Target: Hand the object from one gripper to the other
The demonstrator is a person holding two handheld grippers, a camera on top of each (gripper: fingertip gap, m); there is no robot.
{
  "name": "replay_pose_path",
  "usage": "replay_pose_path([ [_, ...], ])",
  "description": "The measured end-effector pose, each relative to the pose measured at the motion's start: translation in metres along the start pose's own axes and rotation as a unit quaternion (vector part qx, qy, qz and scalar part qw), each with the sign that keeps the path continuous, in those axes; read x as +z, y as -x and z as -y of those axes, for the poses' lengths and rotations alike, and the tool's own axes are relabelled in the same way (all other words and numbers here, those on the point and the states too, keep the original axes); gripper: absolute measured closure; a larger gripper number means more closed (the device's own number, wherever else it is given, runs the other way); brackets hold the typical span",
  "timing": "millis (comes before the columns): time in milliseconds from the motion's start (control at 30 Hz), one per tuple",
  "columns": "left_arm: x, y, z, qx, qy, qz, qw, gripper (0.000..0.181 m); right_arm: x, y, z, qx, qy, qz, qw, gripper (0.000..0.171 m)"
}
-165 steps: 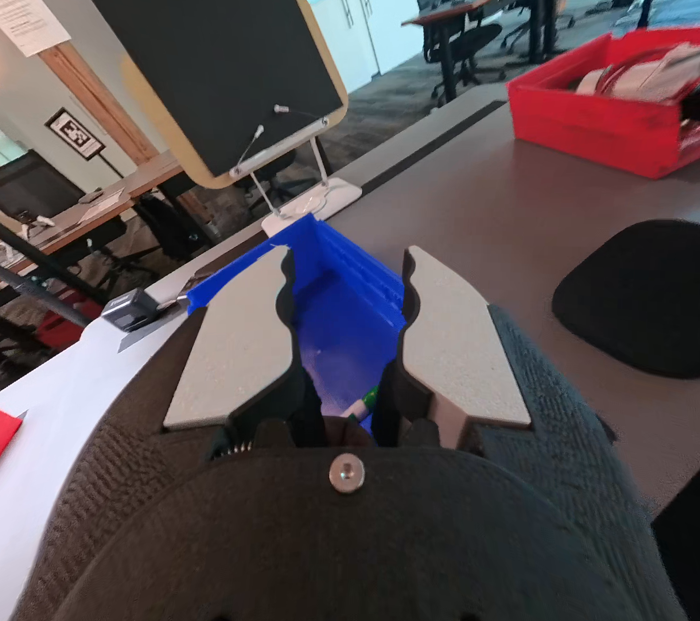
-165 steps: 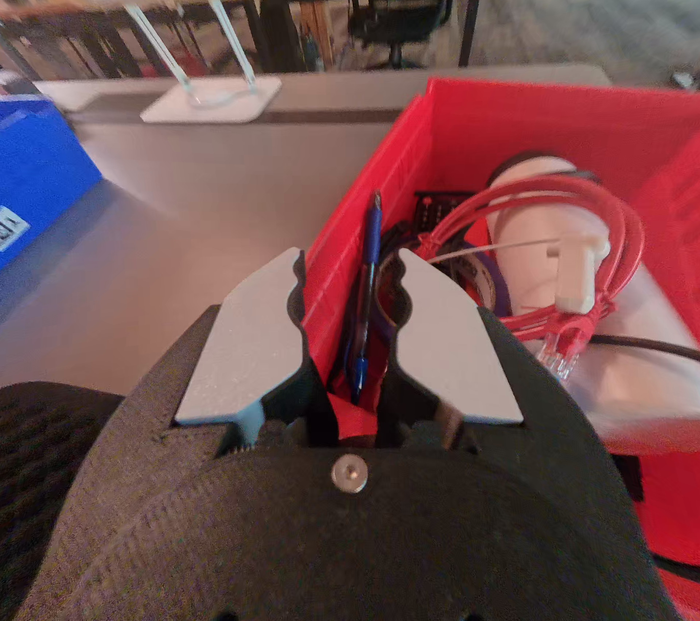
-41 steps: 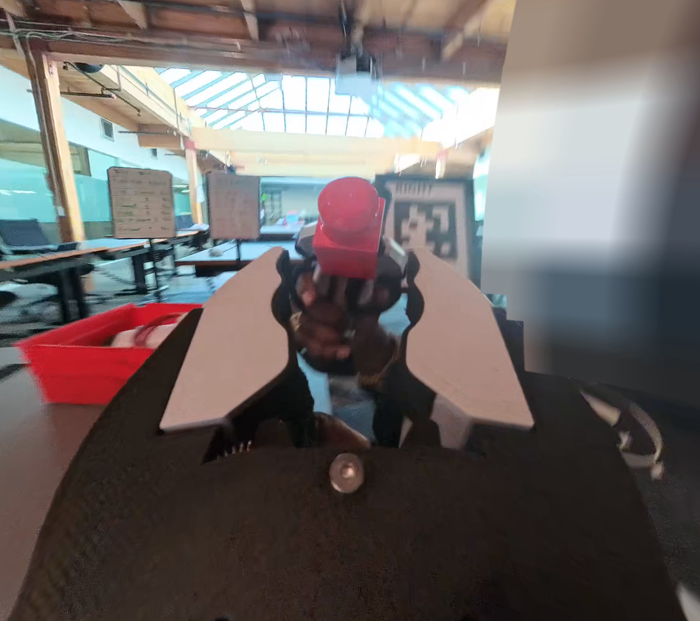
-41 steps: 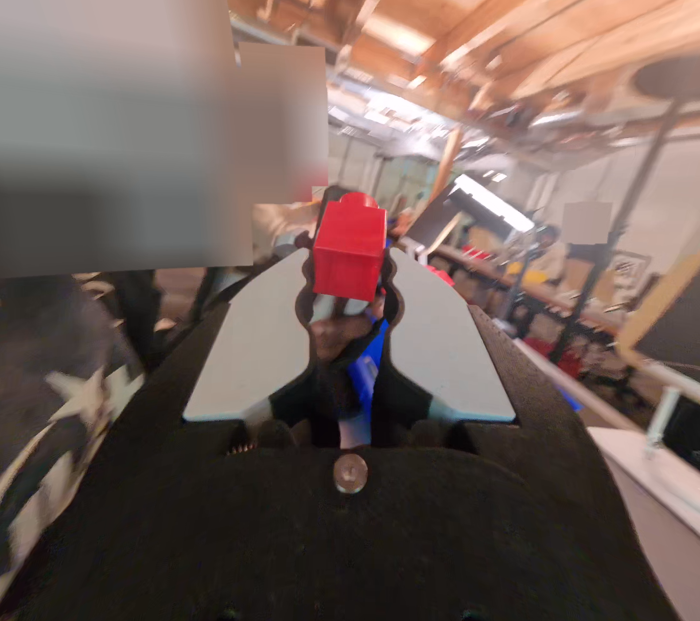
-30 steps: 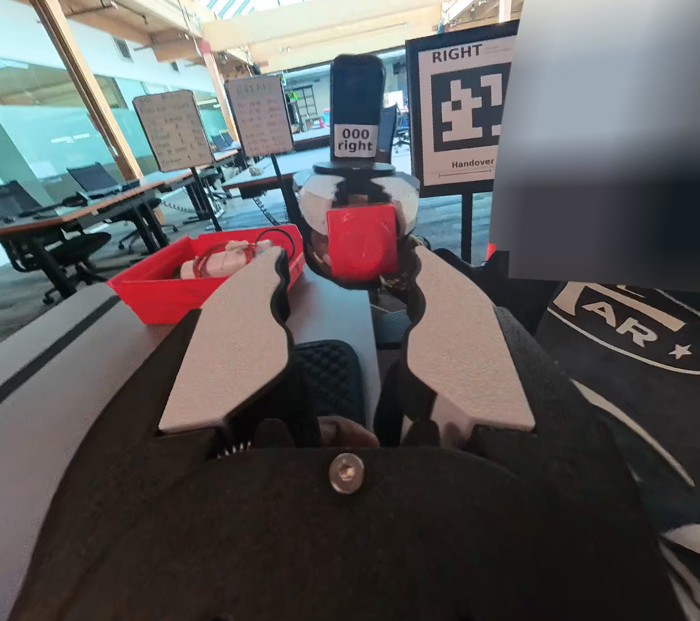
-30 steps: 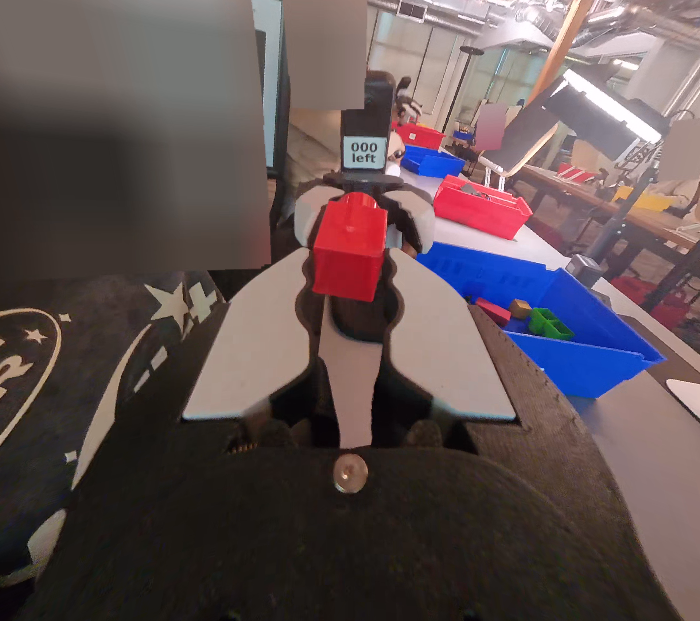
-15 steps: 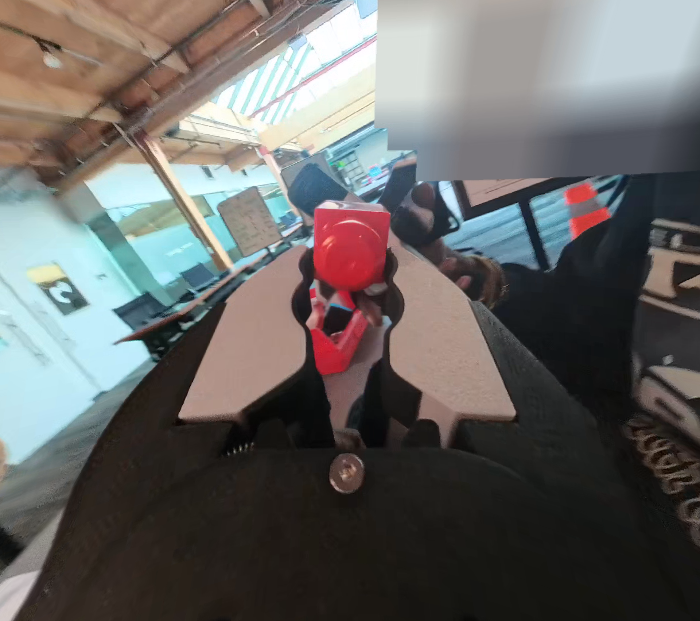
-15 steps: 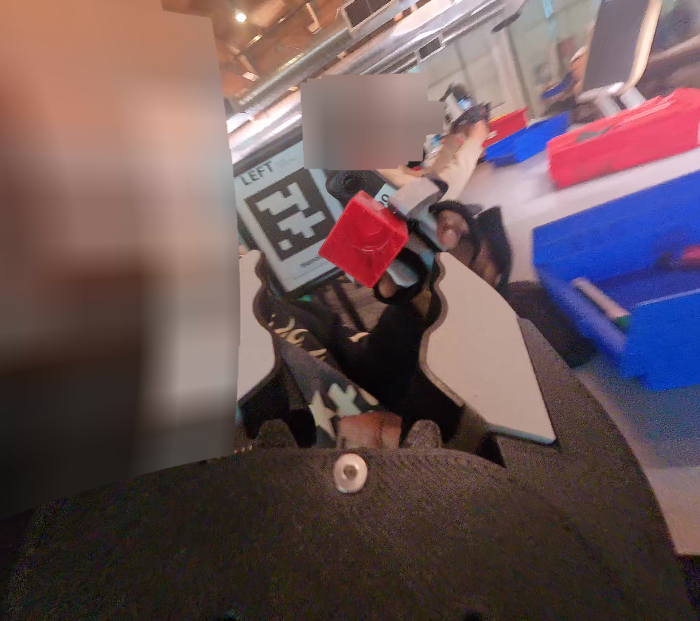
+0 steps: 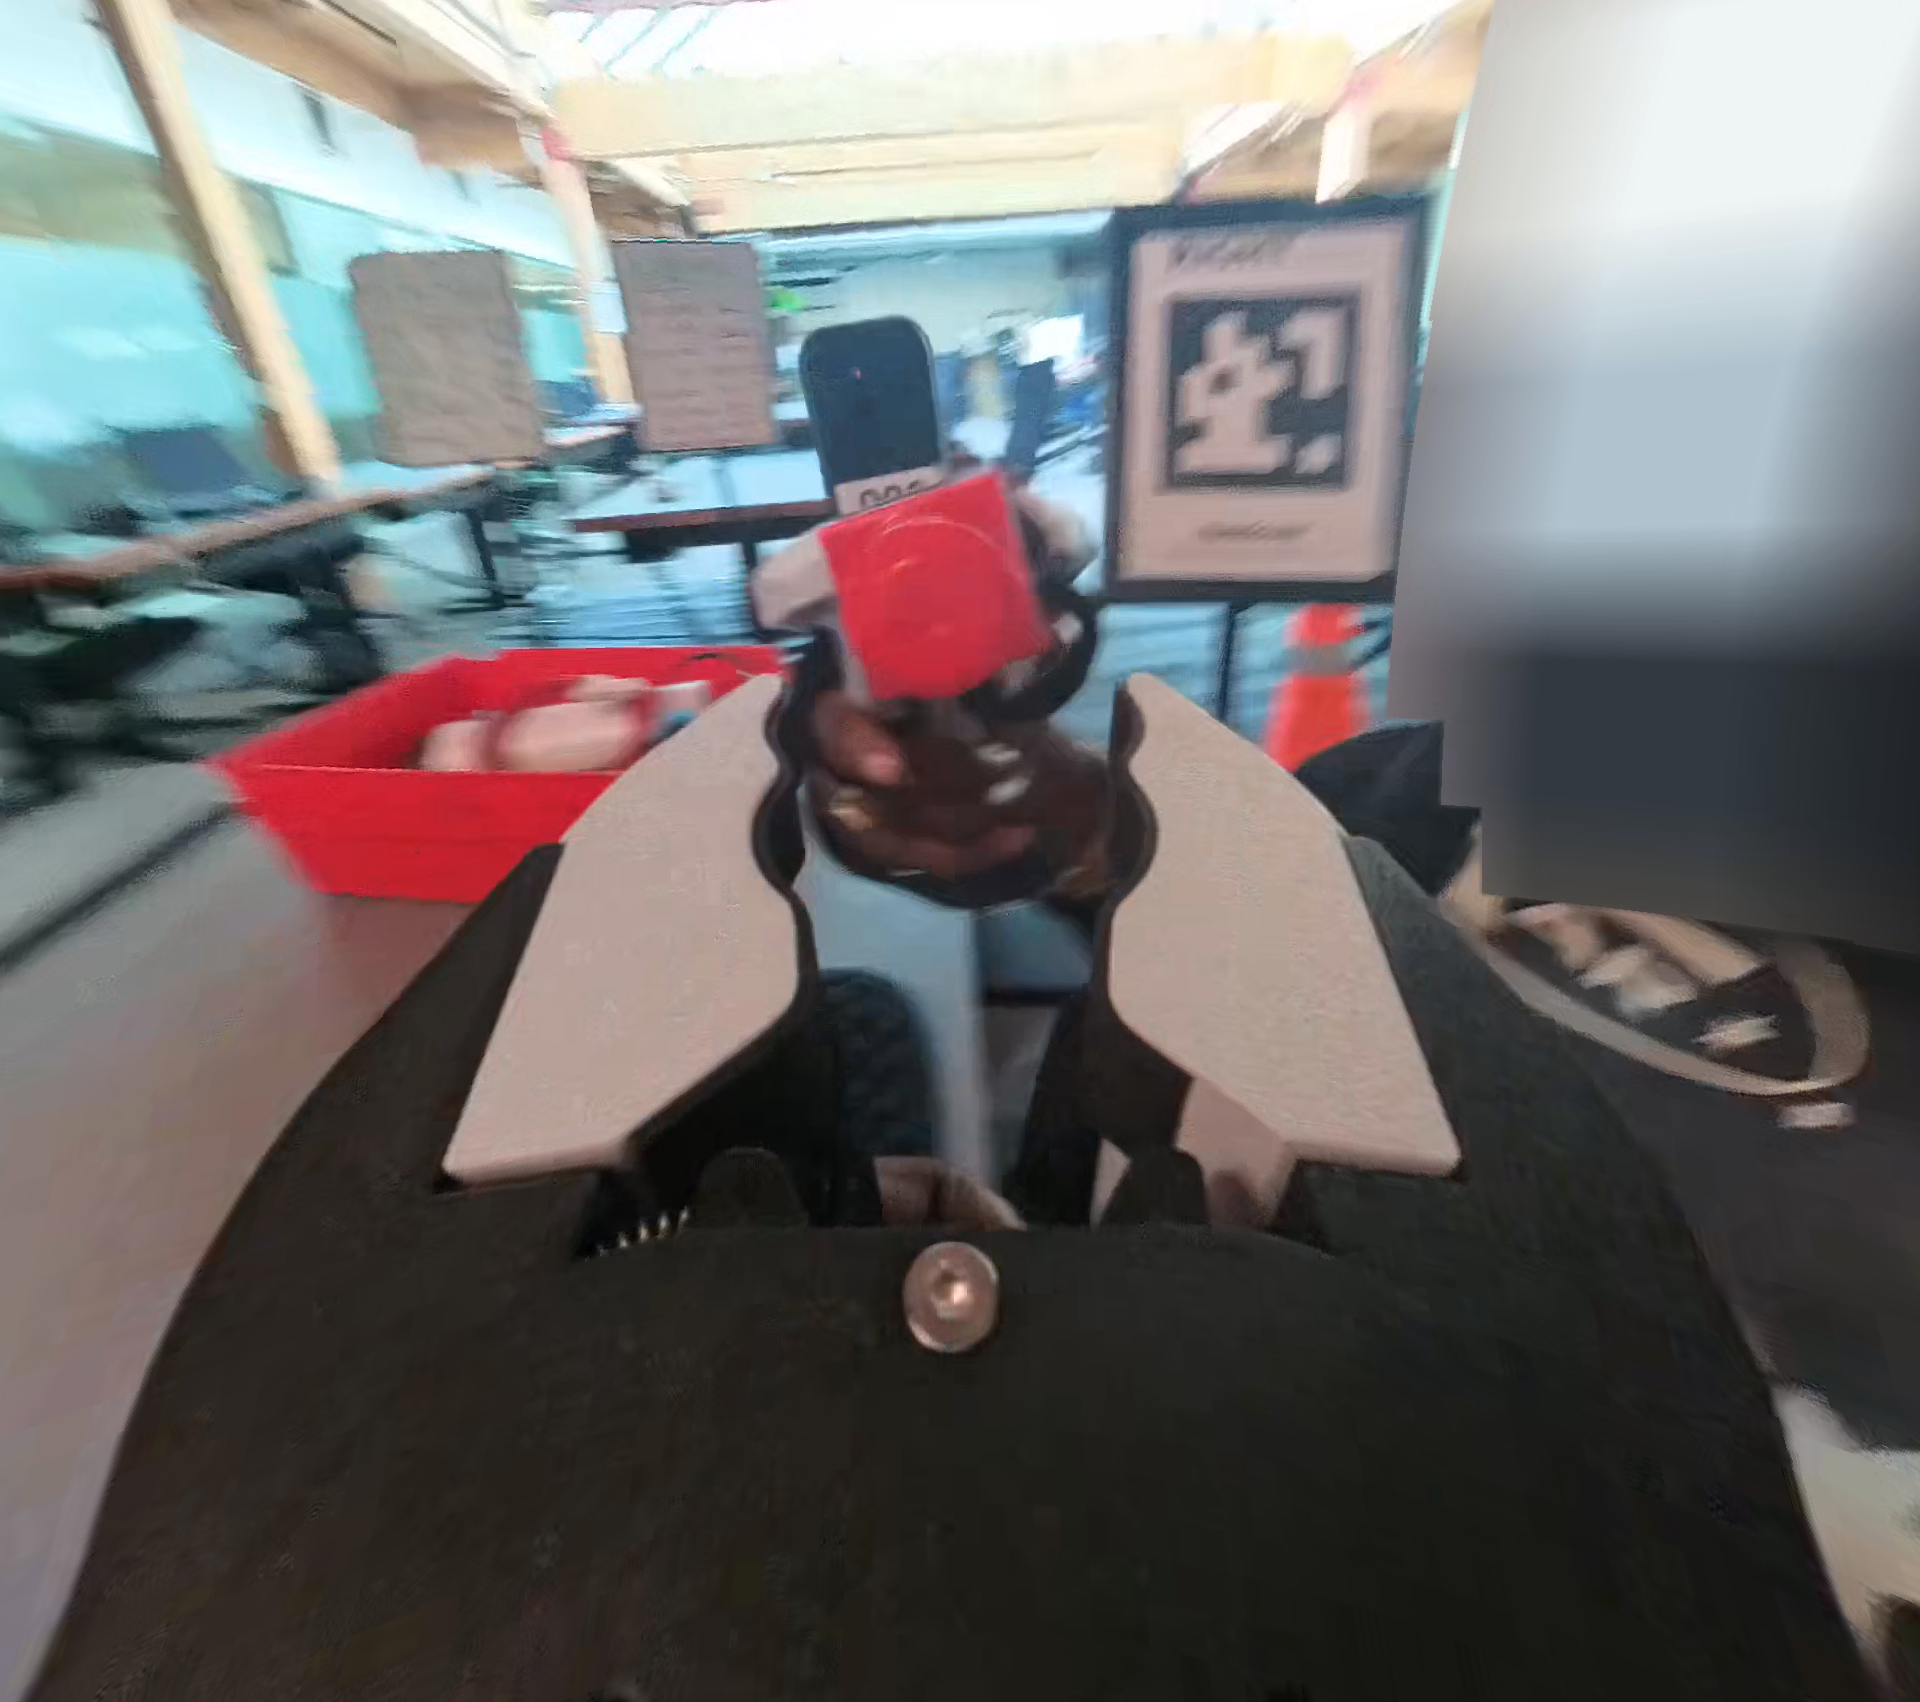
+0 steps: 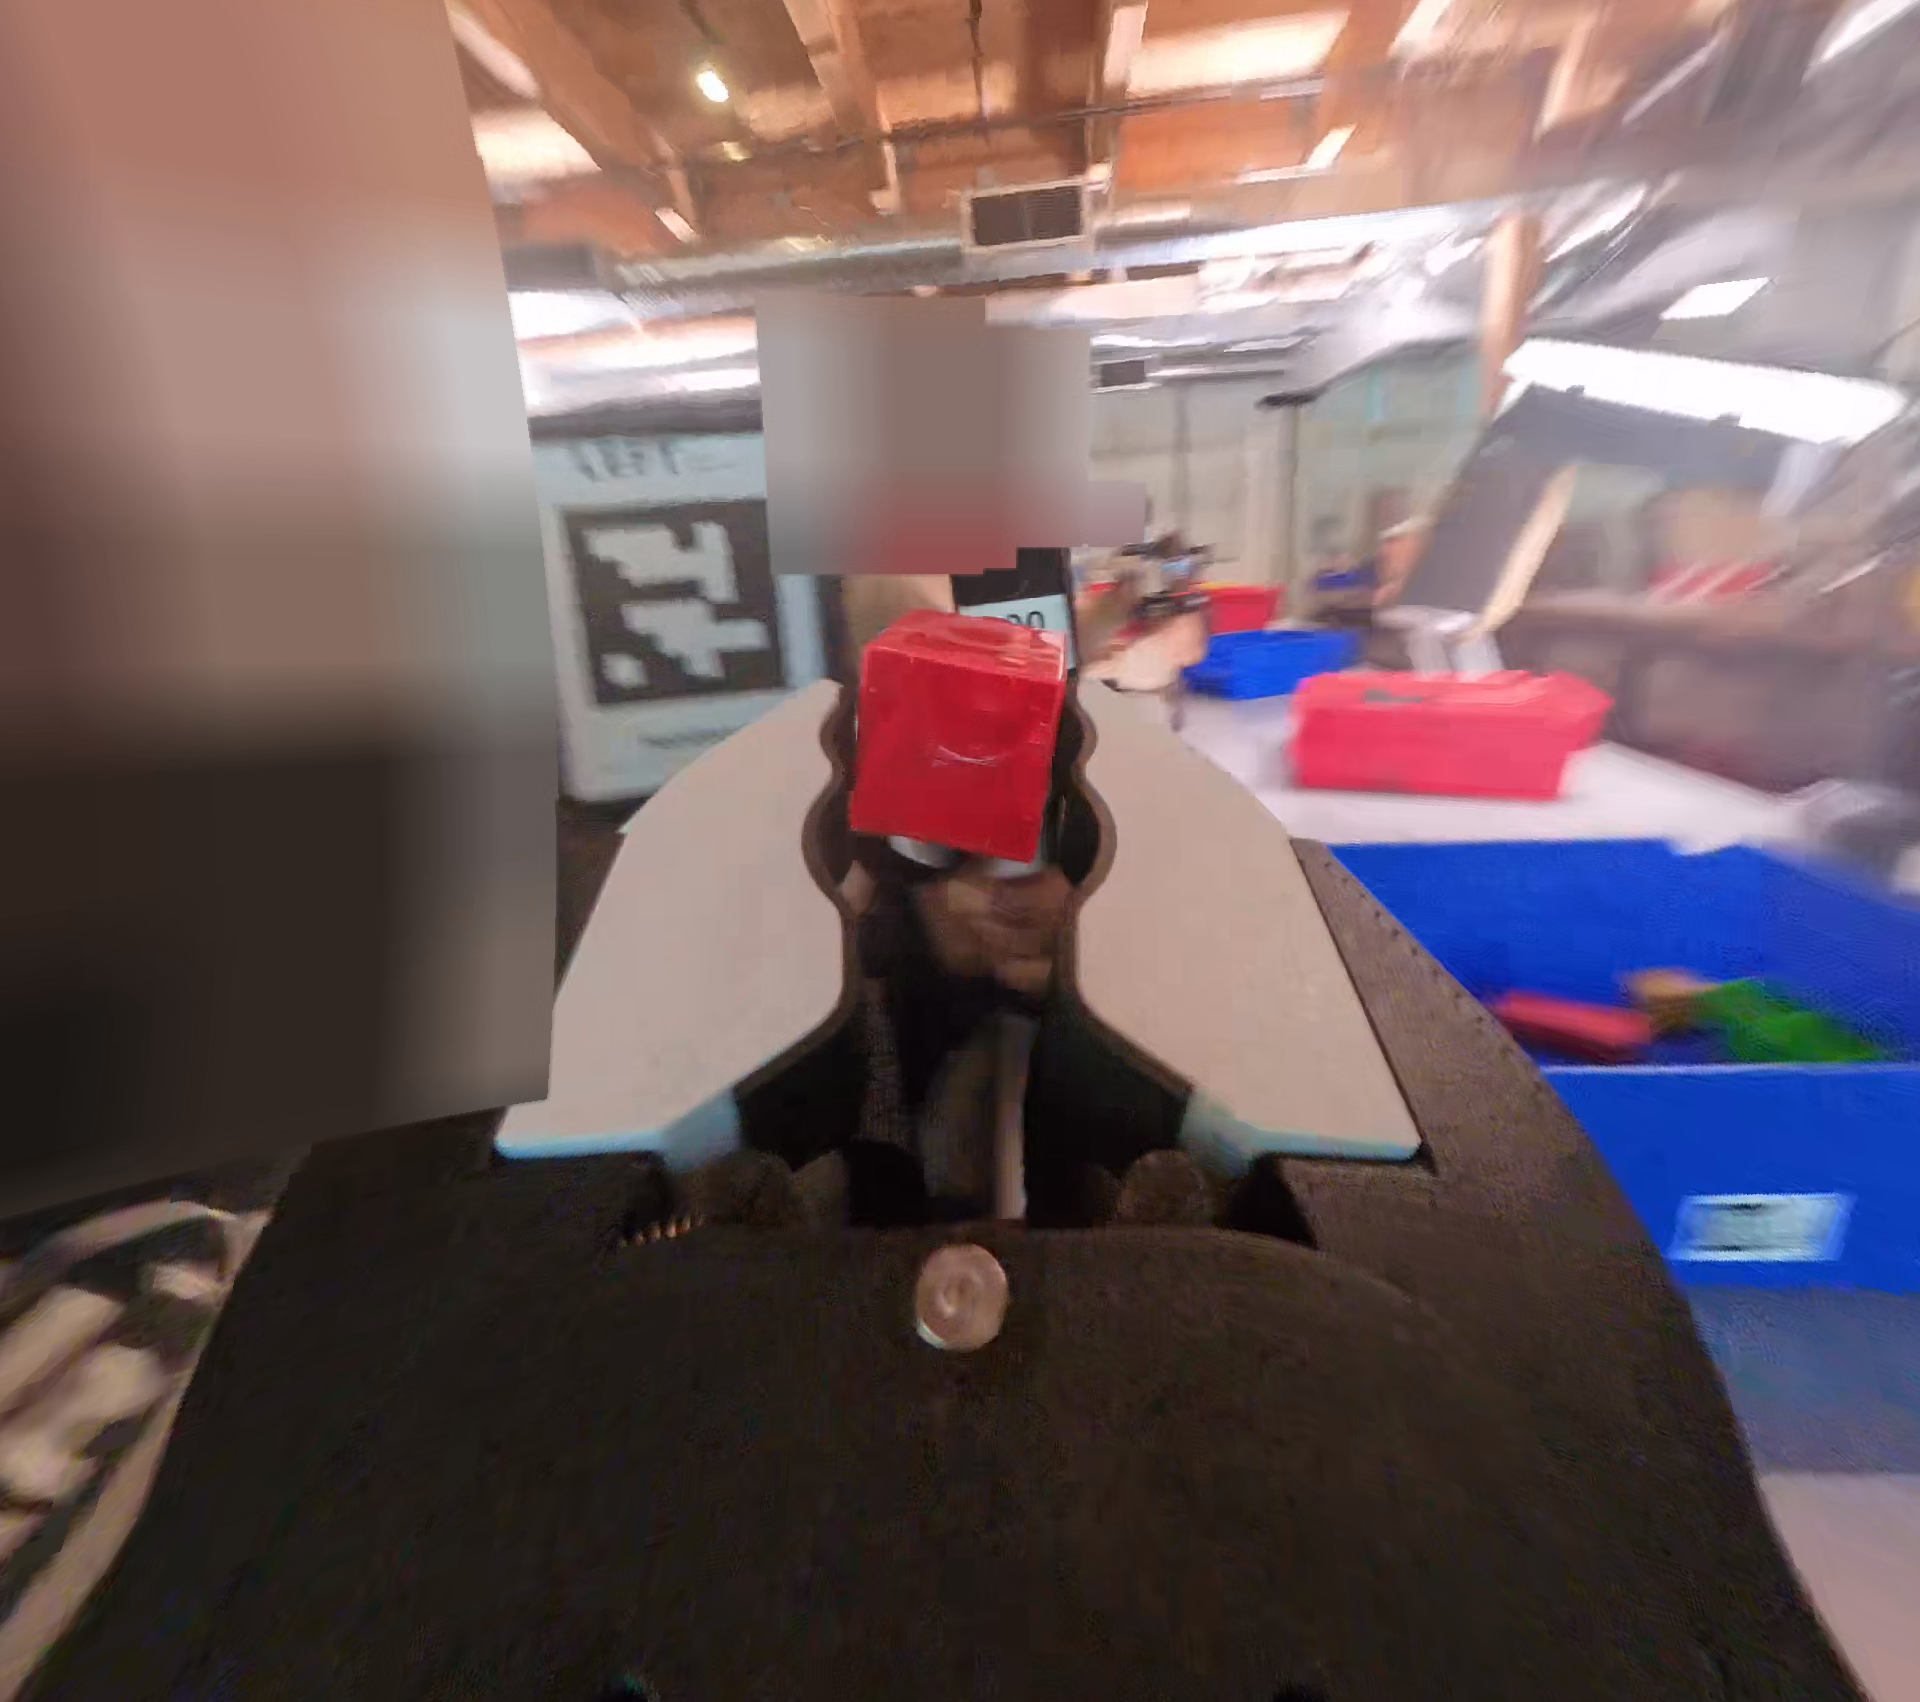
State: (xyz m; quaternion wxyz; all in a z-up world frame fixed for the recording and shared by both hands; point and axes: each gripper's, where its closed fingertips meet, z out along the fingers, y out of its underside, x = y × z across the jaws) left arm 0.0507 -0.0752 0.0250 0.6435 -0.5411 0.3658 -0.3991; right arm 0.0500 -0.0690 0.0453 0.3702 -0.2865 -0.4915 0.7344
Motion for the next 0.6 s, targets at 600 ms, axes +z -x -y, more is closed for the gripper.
replay_pose_path([
  [600, 0.01, -0.007, -0.002, 0.061, -0.011, -0.002, 0.998, 0.147, -0.001, 0.014, -0.014, -0.053, 0.088, 0.004, 0.995, 0.131],
])
